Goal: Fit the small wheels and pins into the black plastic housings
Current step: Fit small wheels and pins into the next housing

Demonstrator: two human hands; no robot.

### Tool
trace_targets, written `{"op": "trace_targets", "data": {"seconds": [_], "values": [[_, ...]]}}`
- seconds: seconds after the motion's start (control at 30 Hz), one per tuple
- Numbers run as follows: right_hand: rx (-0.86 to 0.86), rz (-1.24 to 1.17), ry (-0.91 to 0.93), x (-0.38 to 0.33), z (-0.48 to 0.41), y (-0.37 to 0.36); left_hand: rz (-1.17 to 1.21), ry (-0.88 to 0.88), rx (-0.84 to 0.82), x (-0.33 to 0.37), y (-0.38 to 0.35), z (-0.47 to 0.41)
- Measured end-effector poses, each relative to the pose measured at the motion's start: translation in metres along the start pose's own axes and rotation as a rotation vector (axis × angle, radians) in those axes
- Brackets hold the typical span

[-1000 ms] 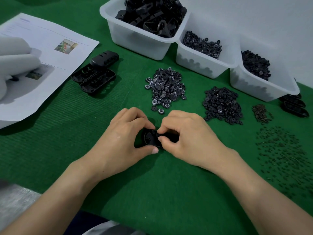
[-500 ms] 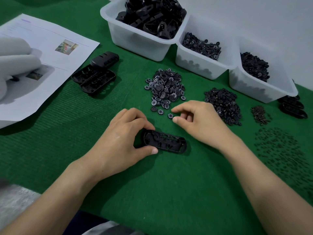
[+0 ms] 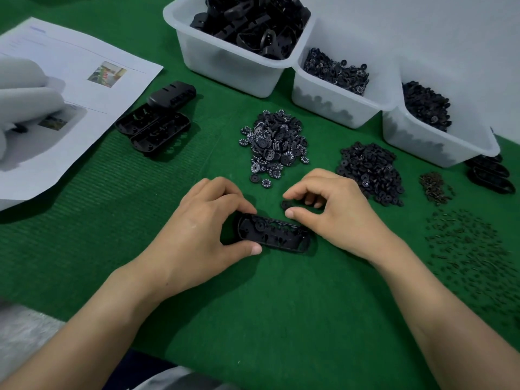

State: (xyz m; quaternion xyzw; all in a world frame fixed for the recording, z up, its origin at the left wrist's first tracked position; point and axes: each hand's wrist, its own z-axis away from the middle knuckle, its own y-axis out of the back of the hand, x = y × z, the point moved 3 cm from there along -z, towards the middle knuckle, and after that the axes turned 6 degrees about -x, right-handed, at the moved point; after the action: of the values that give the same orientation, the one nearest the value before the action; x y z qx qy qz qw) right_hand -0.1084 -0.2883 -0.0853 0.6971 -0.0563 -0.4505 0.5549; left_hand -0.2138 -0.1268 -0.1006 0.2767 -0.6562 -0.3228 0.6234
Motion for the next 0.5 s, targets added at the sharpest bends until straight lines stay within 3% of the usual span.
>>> {"op": "trace_targets", "data": {"seconds": [0.3, 0.5], "values": [[-0.020, -0.145, 0.062, -0.007, 0.007, 0.002, 0.001, 0.002, -0.004, 0.001, 0.000, 0.000], [-0.114, -0.048, 0.190, -0.021, 0.014, -0.003, -0.011, -0.002, 0.000, 0.000, 0.000, -0.001]]}}
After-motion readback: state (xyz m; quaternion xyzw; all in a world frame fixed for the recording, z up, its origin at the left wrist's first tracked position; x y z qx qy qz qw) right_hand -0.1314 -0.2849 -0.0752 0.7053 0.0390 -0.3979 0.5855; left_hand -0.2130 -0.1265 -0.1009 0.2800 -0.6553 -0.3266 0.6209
